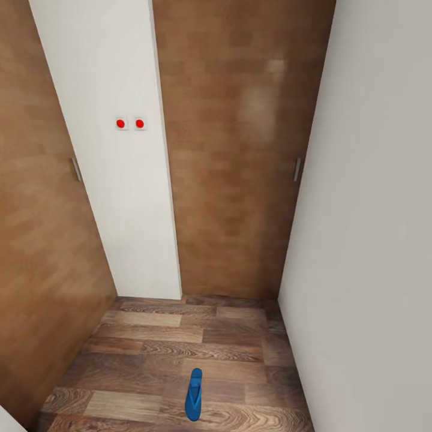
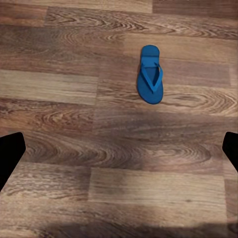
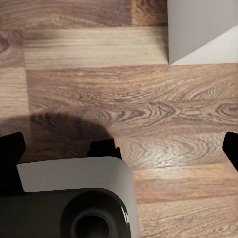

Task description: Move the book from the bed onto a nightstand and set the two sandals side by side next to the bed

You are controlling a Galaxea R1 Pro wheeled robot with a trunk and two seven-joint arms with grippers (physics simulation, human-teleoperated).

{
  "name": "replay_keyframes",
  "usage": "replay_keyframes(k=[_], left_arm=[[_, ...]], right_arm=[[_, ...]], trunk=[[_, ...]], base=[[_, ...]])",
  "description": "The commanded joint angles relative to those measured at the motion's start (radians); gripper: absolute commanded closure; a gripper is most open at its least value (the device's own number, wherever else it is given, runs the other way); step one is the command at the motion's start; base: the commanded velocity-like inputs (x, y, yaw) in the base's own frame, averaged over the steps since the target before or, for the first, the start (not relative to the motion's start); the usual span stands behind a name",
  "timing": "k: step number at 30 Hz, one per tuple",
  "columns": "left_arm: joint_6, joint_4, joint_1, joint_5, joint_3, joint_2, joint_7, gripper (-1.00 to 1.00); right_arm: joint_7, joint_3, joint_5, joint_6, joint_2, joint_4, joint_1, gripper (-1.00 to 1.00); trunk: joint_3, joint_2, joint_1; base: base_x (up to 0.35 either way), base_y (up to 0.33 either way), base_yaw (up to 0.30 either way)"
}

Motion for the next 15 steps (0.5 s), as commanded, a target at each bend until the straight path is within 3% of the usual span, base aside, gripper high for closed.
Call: replay_keyframes(k=[1,8,15], left_arm=[[-0.003,0.001,-0.001,0.001,0.0,0.0,0.0,-1.0],[-0.003,0.001,-0.001,0.001,0.0,0.0,0.0,-1.0],[-0.003,0.001,-0.001,0.001,0.0,0.0,0.0,-1.0]], right_arm=[[0.0,-0.003,-0.001,-0.003,0.0,0.001,-0.001,-1.0],[0.0,-0.003,-0.001,-0.002,0.0,0.001,-0.001,-1.0],[0.0,-0.003,-0.002,-0.002,0.0,0.001,-0.001,-1.0]], trunk=[[-0.001,0.0,0.0],[-0.001,0.0,0.0],[-0.001,0.0,0.0]], base=[[0.145,0.0,0.0],[0.239,0.0,0.0],[0.067,0.0,0.0]])
